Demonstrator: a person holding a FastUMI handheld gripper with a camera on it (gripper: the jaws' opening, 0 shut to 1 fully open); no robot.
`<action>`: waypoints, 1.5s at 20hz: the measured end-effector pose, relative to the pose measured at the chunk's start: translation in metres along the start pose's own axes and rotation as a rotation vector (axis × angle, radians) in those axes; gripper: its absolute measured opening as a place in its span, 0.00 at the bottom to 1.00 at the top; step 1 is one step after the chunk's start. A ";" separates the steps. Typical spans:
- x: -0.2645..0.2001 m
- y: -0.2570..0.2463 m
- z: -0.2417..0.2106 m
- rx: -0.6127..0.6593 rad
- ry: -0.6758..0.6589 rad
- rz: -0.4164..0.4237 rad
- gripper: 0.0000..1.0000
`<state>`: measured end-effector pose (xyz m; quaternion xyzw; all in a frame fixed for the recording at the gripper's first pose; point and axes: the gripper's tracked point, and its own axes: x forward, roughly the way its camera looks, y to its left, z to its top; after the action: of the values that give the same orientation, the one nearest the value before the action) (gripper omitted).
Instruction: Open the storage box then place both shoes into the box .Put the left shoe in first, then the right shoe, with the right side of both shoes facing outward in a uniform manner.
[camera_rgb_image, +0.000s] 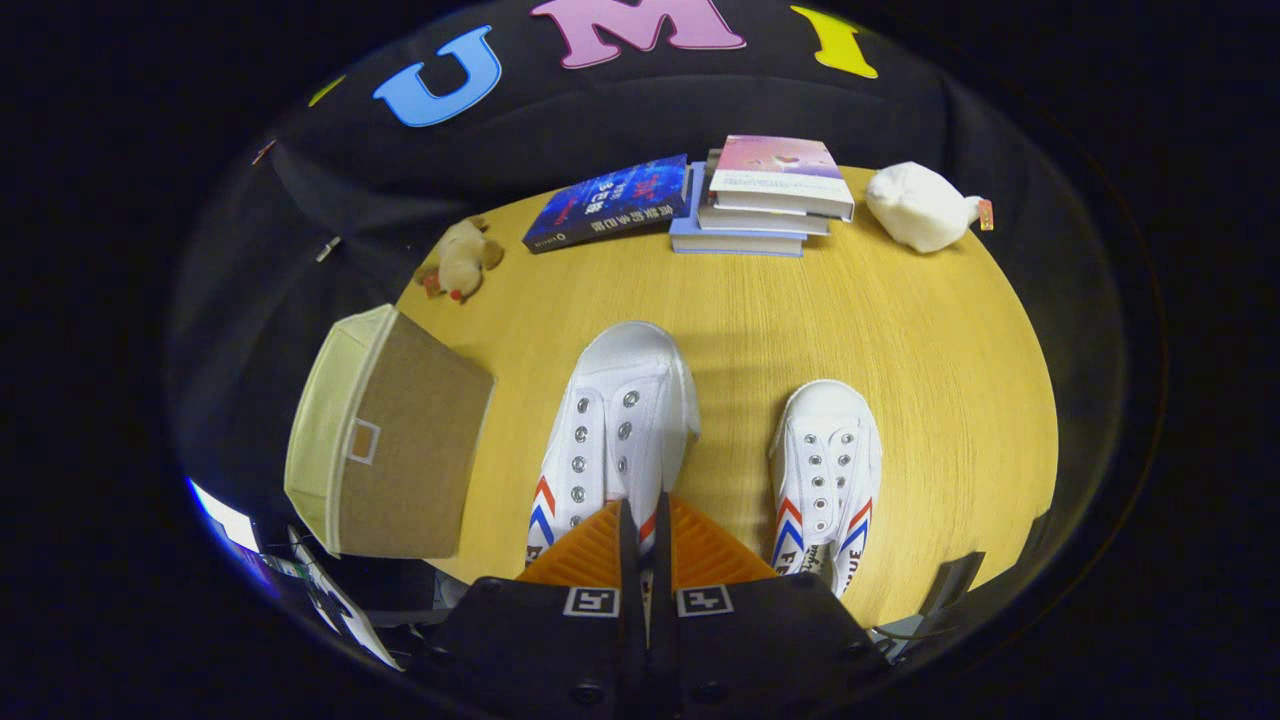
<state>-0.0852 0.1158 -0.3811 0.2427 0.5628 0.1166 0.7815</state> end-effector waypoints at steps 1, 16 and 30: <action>-0.010 0.015 0.009 0.009 -0.007 0.018 0.06; -0.002 0.271 0.040 0.099 0.097 0.214 0.06; 0.103 0.316 0.000 0.124 0.224 0.105 0.06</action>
<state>-0.0221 0.4327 -0.3044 0.3050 0.6390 0.1487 0.6903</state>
